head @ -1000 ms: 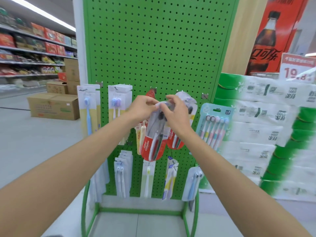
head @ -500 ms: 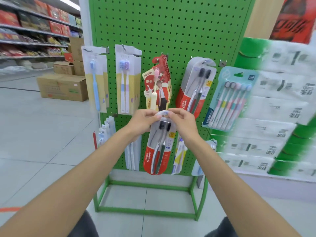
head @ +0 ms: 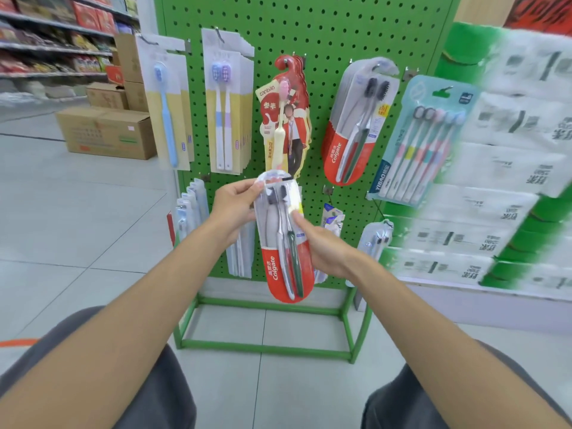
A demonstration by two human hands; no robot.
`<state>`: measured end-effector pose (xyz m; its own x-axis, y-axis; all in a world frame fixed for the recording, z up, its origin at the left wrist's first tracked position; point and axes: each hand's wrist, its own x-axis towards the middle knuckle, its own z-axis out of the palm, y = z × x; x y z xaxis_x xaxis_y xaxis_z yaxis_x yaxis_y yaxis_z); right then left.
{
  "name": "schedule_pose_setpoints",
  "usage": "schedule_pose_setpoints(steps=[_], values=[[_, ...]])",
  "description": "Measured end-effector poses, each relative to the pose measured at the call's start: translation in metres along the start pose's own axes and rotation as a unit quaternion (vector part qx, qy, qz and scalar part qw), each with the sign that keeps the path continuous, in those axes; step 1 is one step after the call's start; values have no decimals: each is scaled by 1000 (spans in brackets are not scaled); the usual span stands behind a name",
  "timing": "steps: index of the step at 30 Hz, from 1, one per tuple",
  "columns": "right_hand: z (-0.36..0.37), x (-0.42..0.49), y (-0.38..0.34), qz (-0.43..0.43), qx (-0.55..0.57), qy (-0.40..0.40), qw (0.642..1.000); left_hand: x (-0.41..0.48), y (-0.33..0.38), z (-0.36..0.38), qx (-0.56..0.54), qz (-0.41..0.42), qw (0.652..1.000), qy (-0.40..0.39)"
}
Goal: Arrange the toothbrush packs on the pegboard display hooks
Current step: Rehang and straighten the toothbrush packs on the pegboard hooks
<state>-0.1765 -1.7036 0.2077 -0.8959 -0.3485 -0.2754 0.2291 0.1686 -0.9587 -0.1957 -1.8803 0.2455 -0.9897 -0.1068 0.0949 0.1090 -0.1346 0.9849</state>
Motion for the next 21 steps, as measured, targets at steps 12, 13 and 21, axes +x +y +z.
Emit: schedule_pose_setpoints(steps=[12,13,21], values=[[-8,-24,29,-1,-130,-72,989,8,2,-24,34,-3,997,64],[-7,-25,30,-12,-138,-62,988,6,3,-23,50,-1,997,53],[3,-30,38,-174,-391,66,901,-14,8,-13,184,-66,976,-93]])
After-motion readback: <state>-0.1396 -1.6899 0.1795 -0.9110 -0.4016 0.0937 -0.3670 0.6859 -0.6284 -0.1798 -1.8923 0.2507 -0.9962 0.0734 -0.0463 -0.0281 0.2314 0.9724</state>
